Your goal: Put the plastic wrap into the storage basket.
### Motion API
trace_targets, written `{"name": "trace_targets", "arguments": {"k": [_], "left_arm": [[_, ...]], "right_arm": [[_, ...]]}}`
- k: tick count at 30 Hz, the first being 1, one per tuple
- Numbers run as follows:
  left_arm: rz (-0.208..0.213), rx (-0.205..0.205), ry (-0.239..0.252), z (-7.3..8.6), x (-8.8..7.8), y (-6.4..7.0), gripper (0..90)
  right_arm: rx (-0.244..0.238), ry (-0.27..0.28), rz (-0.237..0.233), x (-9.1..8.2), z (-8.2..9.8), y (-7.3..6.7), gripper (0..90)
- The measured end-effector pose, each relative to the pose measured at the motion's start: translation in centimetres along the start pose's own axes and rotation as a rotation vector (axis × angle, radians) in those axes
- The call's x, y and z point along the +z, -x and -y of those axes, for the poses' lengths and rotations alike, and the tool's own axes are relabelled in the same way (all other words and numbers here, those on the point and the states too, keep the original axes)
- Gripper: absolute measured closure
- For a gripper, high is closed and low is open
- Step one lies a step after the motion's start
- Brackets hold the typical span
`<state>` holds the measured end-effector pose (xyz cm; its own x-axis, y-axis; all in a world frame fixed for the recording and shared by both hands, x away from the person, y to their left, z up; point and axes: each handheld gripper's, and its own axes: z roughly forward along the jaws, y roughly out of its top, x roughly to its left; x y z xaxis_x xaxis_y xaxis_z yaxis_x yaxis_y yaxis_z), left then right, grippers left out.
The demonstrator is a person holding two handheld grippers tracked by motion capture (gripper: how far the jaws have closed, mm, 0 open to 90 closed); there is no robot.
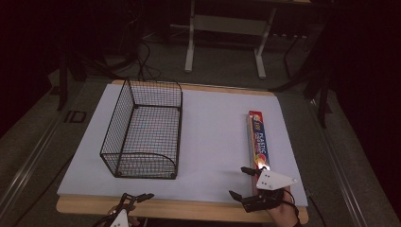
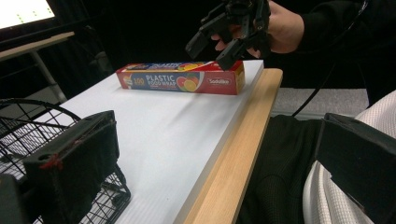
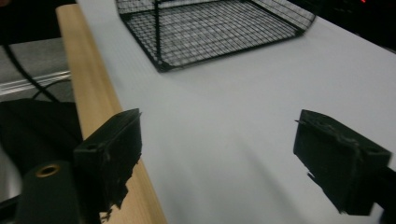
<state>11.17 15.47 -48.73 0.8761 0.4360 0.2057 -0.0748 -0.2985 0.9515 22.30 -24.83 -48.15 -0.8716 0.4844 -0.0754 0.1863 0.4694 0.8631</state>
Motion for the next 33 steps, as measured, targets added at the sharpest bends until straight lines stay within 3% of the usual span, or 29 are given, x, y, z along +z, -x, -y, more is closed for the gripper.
{"name": "trace_targets", "arguments": {"k": [9,12,18,21,22,28,33], "left_arm": [[0.005,0.002,0.002,0.0,-0.2,0.1,0.1],[0.005,0.0,0.003,0.0,-0.3,0.0,0.1],[0.011,-0.001,0.001,0.0,-0.3,0.0,0.1],[0.014,0.003,0.001,-0.1,-0.2,0.2,0.1],[0.014,0.005,0.001,-0.1,-0.2,0.3,0.1],[0.016,0.007,-0.008,-0.1,0.0,0.3,0.1],[0.017,0.004,-0.008,-0.1,-0.1,0.3,0.1]], "right_arm": [[-0.031,0.002,-0.038,-0.1,-0.8,-0.7,16.6],[-0.094,-0.03,-0.03,0.4,-1.8,-1.8,13.7],[-0.096,-0.049,-0.038,0.5,-2.2,-2.1,13.5],[-0.084,-0.035,-0.021,0.3,-2.6,-1.8,13.2],[-0.076,-0.019,0.011,0.1,-3.0,-1.6,13.2],[-0.068,0.009,0.022,-0.5,-3.8,-0.6,13.0],[-0.057,0.021,0.087,-0.9,-4.4,0.4,10.5]]}}
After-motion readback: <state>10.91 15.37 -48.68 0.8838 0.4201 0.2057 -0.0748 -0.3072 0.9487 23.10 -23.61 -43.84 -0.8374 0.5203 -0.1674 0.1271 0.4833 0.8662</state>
